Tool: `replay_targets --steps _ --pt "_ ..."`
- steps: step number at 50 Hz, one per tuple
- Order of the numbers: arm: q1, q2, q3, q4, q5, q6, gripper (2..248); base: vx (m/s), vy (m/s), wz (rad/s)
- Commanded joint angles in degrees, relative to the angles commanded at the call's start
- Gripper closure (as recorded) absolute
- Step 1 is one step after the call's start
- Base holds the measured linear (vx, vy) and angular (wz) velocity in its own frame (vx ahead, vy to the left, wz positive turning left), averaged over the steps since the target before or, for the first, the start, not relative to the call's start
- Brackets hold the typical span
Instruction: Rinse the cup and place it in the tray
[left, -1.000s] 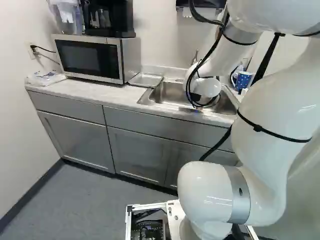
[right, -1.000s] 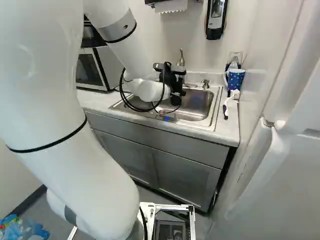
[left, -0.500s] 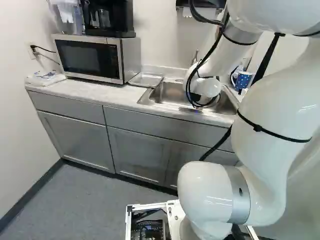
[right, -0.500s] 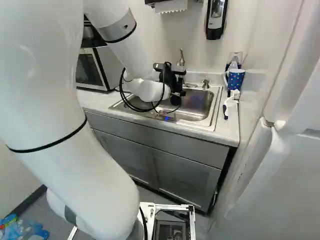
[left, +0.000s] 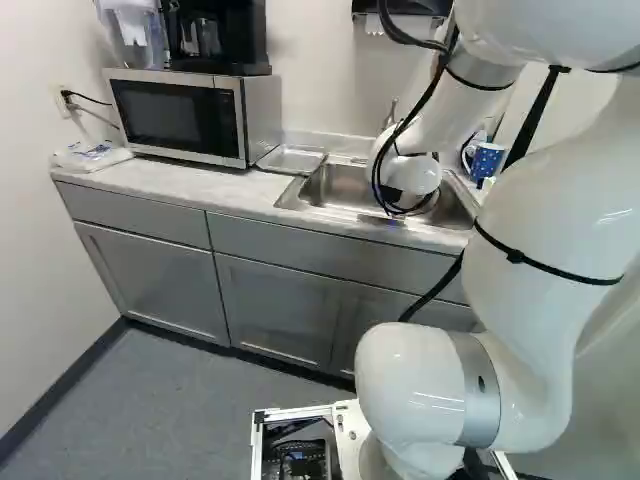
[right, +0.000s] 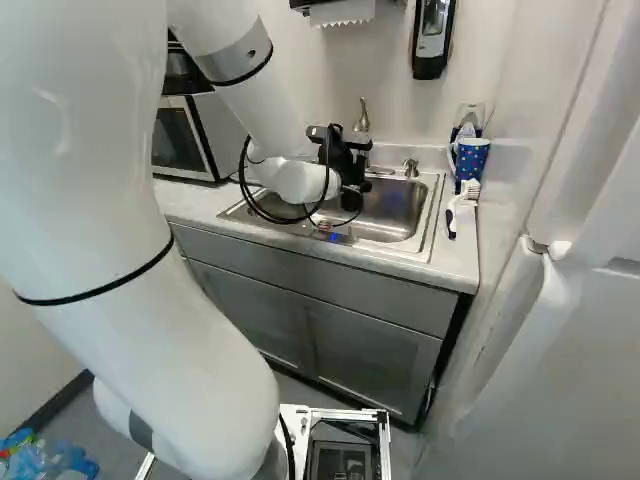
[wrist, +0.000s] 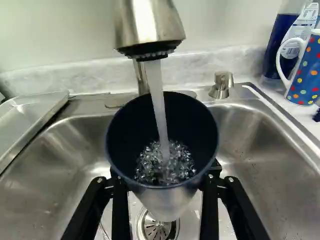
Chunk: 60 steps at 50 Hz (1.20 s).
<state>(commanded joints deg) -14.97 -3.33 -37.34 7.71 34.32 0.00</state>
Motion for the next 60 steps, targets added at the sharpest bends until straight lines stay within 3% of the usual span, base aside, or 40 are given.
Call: replay_targets --steps 60 --pt "0.0 0.0 0.0 0.0 0.0 0.0 126 0.000 0.000 0.000"
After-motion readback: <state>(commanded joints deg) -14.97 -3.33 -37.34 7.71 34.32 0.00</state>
